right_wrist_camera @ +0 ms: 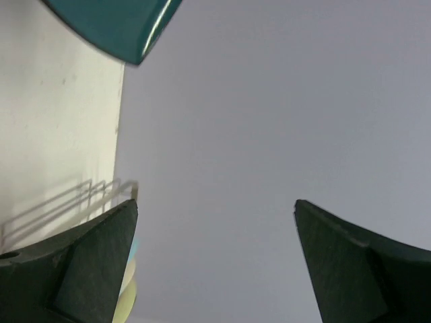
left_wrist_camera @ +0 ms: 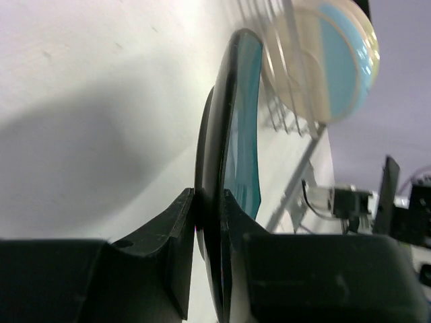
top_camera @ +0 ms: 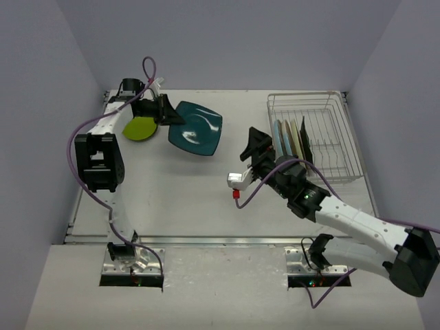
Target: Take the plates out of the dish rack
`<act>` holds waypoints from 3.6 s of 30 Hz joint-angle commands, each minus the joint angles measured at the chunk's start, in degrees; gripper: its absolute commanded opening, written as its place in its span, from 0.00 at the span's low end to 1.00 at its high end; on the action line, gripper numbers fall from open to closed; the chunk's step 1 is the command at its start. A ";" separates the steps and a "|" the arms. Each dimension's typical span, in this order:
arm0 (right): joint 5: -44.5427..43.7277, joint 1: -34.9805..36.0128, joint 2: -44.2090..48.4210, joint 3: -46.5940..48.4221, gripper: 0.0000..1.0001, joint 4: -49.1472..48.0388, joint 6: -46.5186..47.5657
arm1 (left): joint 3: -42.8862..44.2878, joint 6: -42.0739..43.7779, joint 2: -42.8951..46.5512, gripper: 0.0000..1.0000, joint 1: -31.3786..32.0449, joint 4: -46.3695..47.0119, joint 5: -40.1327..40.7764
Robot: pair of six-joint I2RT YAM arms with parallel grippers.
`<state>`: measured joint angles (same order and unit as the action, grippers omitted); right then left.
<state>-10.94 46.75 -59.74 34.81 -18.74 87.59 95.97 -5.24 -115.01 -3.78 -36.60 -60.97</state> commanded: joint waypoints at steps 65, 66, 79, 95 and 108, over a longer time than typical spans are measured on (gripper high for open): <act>14.72 -48.77 -31.05 52.55 0.66 70.42 -82.14 | 0.31 14.60 19.34 0.59 12.13 6.19 49.99; 15.05 -48.77 -32.21 53.49 0.66 70.42 -82.24 | -0.48 14.37 19.90 0.60 12.13 6.19 50.21; 17.73 -49.16 -44.39 60.42 0.52 71.27 -84.55 | -4.74 13.96 23.49 0.60 12.13 5.38 53.65; 30.08 -50.78 -38.89 64.61 0.00 79.97 -87.04 | -0.90 10.44 20.46 0.67 12.13 4.79 51.58; 37.07 -53.84 -37.71 90.54 0.00 89.28 -82.67 | 0.90 8.92 20.17 0.82 12.11 4.99 49.48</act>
<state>17.98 -6.71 -102.30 115.05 69.76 0.52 93.40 4.93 -94.96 8.64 -33.26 -9.68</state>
